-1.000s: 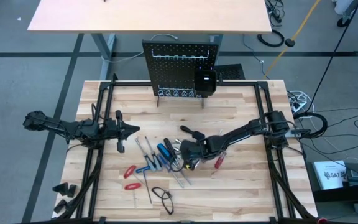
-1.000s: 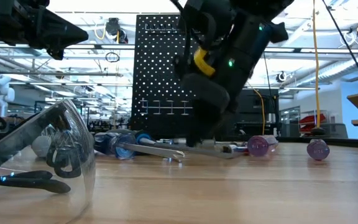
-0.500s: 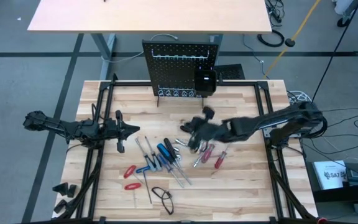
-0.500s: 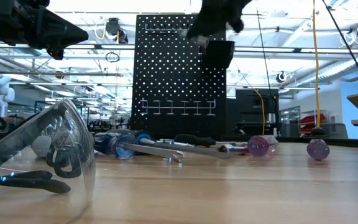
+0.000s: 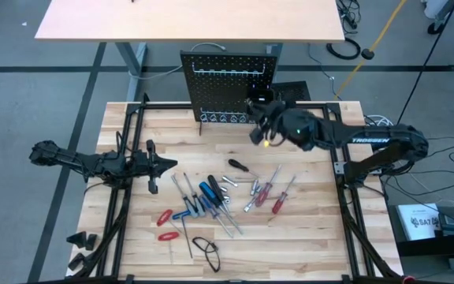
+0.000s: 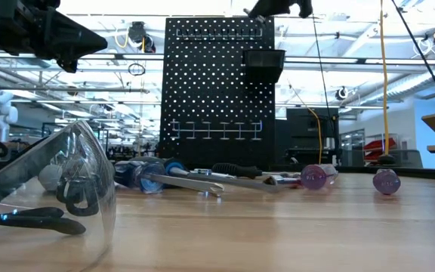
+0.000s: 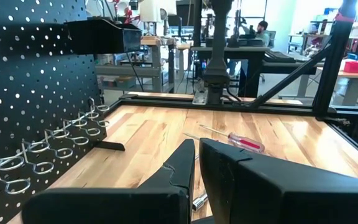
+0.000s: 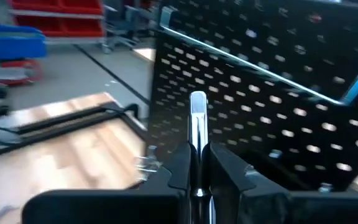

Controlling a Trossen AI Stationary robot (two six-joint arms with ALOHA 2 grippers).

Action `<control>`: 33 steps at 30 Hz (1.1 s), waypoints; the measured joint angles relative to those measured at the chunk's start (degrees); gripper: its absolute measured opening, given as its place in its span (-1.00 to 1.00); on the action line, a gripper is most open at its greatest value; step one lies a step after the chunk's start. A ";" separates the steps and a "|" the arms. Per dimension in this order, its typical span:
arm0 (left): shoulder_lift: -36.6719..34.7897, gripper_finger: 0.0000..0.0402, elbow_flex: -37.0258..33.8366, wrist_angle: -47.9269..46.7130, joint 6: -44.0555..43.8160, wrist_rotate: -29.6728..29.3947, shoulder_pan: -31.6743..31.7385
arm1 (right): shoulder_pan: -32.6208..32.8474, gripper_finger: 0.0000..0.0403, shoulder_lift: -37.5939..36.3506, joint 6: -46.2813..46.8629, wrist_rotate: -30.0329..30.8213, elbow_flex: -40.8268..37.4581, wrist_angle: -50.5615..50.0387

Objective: Hang tools onto peg board
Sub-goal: Put the extension bar into the black bin on the pegboard

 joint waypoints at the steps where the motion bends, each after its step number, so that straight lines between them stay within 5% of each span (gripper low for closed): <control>1: 0.02 -0.84 0.00 -0.02 0.00 0.01 -0.01 | -1.00 -0.87 0.00 -0.04 0.00 0.00 -0.36; 15: 0.02 -0.84 0.00 -0.49 0.48 -0.01 -0.01 | -8.97 -0.87 0.04 2.11 -3.58 -0.02 -4.49; 33: 0.00 -0.84 0.00 -0.48 0.48 -0.03 -0.01 | -9.76 -0.76 0.04 3.20 -5.09 -0.02 -6.40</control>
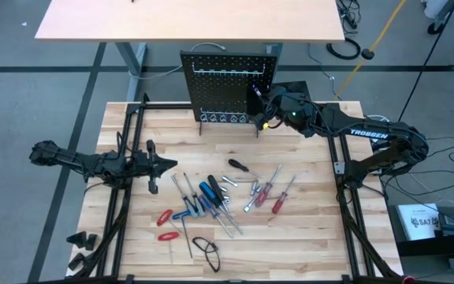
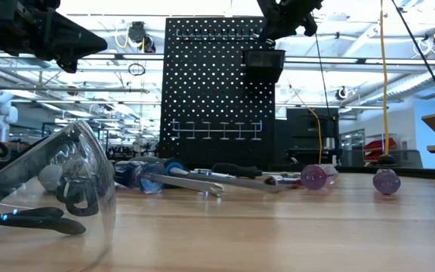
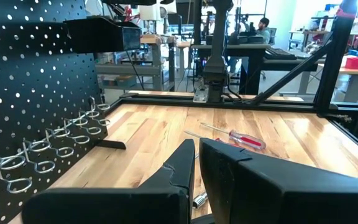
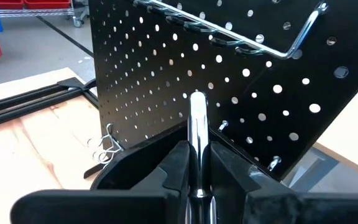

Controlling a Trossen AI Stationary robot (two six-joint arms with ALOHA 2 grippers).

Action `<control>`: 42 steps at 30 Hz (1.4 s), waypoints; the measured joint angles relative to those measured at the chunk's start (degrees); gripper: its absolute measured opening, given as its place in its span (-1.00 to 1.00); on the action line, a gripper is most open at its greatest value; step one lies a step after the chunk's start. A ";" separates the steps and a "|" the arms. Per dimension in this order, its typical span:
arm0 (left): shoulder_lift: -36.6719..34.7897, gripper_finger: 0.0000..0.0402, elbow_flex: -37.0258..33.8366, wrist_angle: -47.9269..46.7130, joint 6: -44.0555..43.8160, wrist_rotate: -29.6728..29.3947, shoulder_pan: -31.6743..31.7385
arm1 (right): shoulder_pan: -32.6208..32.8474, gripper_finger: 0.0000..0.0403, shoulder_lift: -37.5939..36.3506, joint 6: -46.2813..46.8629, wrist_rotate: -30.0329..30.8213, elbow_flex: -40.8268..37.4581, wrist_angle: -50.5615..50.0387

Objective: Hang tools onto peg board
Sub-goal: Put the extension bar into the black bin on the pegboard

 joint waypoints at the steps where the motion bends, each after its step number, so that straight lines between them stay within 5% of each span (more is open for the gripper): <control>1: 0.02 -0.84 0.00 0.00 -0.02 0.00 0.00 | 0.00 -0.76 0.00 0.00 0.00 0.00 0.00; 15: 0.01 -0.84 0.00 0.04 -0.06 0.00 0.02 | 0.02 -0.73 0.00 0.00 0.20 0.00 0.02; 33: 0.00 -0.84 0.00 0.07 -0.13 0.00 0.01 | 0.17 -0.35 0.00 -0.58 0.16 0.00 0.09; 42: 0.02 -0.84 0.00 0.07 -0.10 0.00 0.02 | 1.74 -0.36 0.00 -0.44 -9.37 0.00 0.09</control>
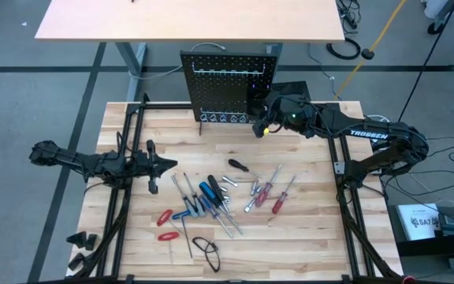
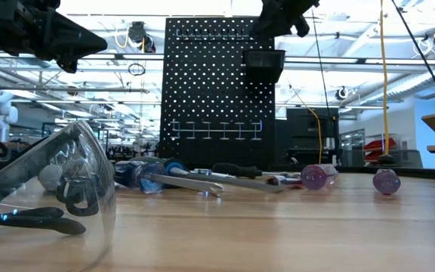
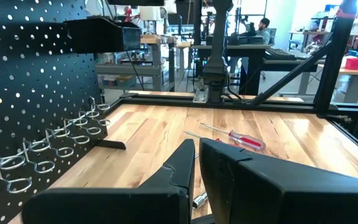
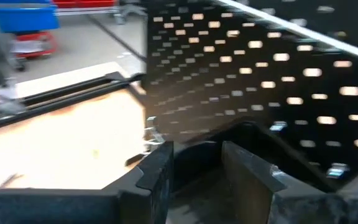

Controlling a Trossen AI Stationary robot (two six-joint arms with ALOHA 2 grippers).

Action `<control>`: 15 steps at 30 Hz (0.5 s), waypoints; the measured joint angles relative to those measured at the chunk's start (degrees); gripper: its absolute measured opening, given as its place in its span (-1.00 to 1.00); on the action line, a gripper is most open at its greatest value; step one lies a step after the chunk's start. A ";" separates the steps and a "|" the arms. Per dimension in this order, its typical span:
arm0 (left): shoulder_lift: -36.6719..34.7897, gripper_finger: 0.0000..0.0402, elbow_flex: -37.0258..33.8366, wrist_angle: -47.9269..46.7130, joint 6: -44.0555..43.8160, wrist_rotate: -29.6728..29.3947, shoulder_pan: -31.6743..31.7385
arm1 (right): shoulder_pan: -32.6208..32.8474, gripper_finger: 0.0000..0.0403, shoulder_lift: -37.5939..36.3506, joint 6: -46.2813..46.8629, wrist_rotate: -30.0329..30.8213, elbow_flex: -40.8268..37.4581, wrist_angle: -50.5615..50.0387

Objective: Hang tools onto peg board
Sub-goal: Put the extension bar into the black bin on the pegboard

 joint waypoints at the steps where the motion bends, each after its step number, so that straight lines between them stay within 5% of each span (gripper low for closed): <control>1: 0.00 -0.84 0.00 0.00 0.02 0.00 -0.02 | 0.53 -0.36 0.00 0.00 -0.96 0.00 0.00; 11: 0.00 -0.84 0.00 0.00 0.06 0.00 0.00 | 9.34 -0.37 0.12 3.71 -17.05 0.00 -1.74; 15: -0.02 -0.84 0.00 0.19 0.05 0.00 -0.02 | 13.99 -0.37 2.05 5.29 -17.81 0.00 -3.68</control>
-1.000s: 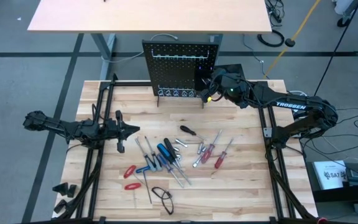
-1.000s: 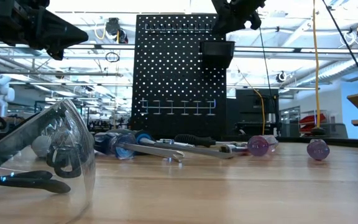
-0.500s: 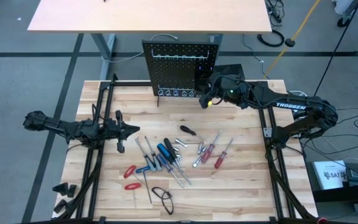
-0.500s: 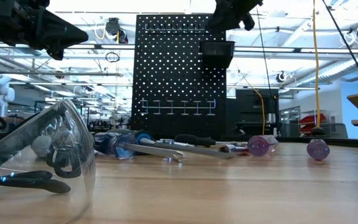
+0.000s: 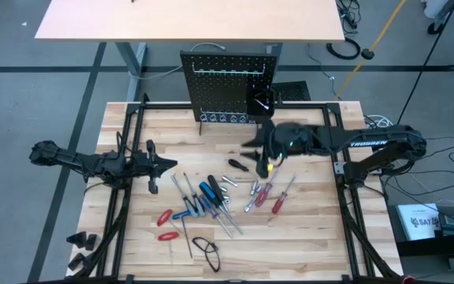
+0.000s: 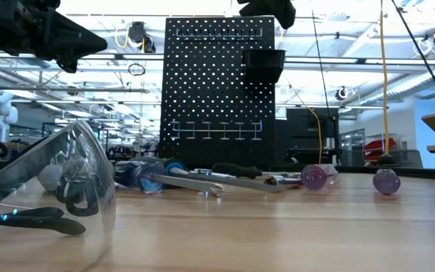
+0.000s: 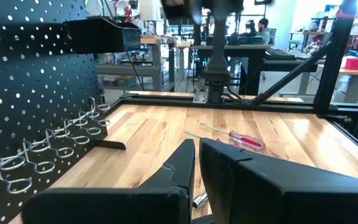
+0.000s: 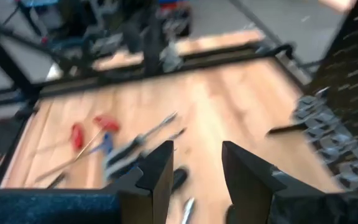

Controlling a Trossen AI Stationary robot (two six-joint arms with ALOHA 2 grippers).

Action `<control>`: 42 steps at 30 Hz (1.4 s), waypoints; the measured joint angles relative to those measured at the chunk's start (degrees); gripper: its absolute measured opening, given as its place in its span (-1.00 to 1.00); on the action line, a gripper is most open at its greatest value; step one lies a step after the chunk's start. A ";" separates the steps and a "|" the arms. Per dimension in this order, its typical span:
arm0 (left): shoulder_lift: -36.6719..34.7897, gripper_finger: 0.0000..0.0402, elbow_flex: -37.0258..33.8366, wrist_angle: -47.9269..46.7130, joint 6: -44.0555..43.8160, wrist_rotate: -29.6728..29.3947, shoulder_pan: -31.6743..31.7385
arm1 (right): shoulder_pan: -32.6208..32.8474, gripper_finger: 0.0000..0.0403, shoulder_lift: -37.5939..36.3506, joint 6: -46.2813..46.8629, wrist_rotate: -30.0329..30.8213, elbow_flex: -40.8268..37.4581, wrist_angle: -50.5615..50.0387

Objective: Hang tools onto peg board
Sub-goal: Put the extension bar into the black bin on the pegboard

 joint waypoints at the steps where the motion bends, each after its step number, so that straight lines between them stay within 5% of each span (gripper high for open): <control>1: 0.01 -0.84 0.02 0.06 -0.03 0.00 0.02 | 1.09 -0.37 0.86 0.10 -0.01 0.00 -0.51; 17: 5.15 -0.84 0.07 7.24 -3.38 3.72 -0.04 | 9.76 -0.37 19.92 1.64 0.36 -0.11 -2.70; 34: 23.49 -0.83 8.62 4.66 -4.21 3.99 -3.10 | 10.75 -0.37 22.06 3.28 0.23 -0.09 -9.20; 42: 29.62 -0.39 9.44 7.98 -3.19 5.35 -3.91 | 11.65 -0.37 22.19 -4.69 -8.57 -0.07 -10.76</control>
